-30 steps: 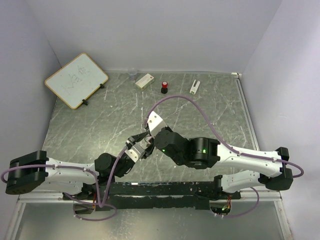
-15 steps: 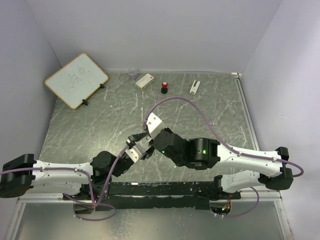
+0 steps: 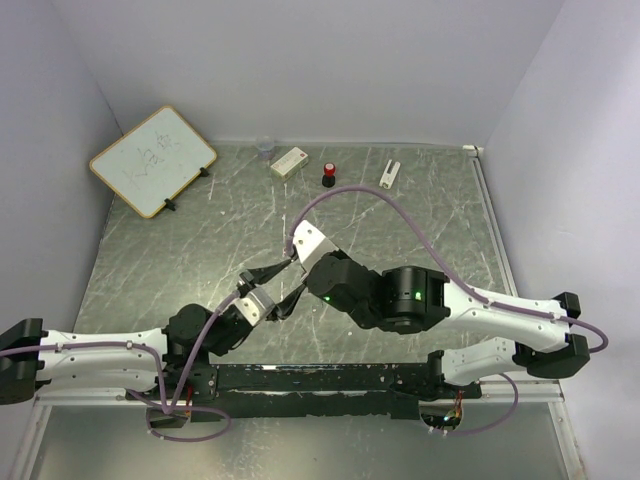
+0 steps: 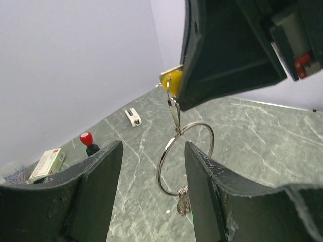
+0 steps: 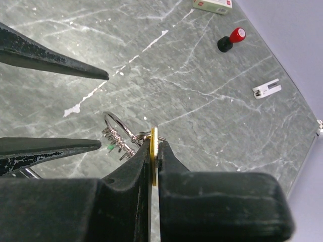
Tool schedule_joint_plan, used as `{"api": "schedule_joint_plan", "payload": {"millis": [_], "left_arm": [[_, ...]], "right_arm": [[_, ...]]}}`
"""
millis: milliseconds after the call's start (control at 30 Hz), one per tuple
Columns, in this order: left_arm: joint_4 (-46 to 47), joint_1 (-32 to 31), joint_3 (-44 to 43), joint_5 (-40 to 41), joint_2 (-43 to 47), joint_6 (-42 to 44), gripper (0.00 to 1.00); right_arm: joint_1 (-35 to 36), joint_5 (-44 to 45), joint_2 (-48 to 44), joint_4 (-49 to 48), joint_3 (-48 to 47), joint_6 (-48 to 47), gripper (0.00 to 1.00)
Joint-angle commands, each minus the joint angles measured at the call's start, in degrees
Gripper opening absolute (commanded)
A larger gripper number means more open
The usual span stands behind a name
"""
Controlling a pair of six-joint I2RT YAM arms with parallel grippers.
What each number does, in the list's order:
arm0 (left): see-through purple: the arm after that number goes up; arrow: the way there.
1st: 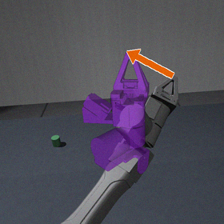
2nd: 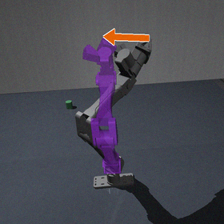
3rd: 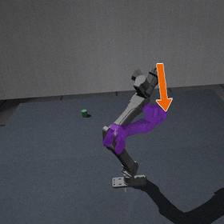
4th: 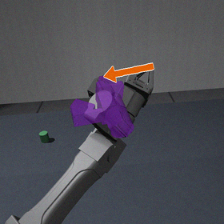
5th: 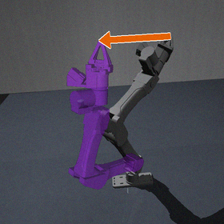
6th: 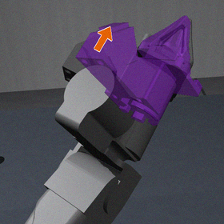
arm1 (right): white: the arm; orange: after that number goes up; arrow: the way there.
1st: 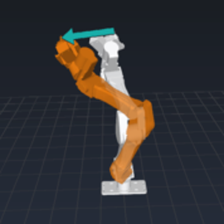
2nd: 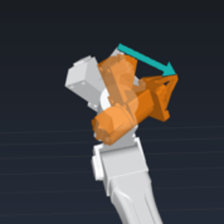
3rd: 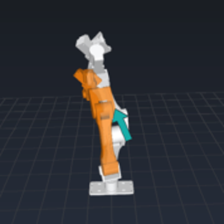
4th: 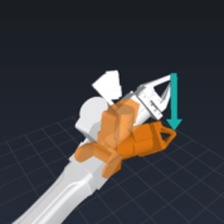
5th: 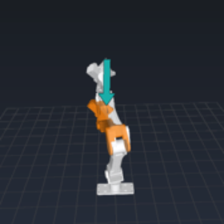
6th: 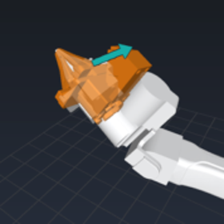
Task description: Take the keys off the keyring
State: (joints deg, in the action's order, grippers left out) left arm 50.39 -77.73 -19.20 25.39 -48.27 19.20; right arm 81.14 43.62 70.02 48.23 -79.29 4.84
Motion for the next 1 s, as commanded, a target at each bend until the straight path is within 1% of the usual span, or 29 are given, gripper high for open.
{"api": "schedule_joint_plan", "payload": {"millis": [0, 167, 300, 633, 800, 967], "left_arm": [[-5.13, -0.13, -1.10, -4.02, 0.45, -2.33, 0.63], [-6.64, -0.12, -1.62, -7.97, 0.82, -3.09, 0.63], [-5.92, -0.10, -0.93, -9.27, 1.77, -3.38, 0.64], [-3.75, -0.18, 1.06, -8.78, 3.83, -4.20, 0.64], [-2.65, -0.14, 1.25, -9.11, 1.90, -5.14, 0.63], [1.09, -0.14, 2.03, -9.04, -0.23, -6.24, 0.61]], "right_arm": [[0.71, 1.01, 1.76, 6.56, -3.38, -0.65, 0.00], [1.48, -0.98, 2.89, 8.60, -5.19, -2.47, 0.00], [3.15, -2.21, 3.34, 9.08, -6.25, -4.65, 0.00], [5.20, -2.12, 4.00, 8.02, -6.62, -7.13, 0.00], [5.76, -1.44, 4.55, 7.64, -6.89, -7.13, 0.00], [6.15, -0.97, 5.12, 7.05, -6.77, -7.04, 0.00]]}}
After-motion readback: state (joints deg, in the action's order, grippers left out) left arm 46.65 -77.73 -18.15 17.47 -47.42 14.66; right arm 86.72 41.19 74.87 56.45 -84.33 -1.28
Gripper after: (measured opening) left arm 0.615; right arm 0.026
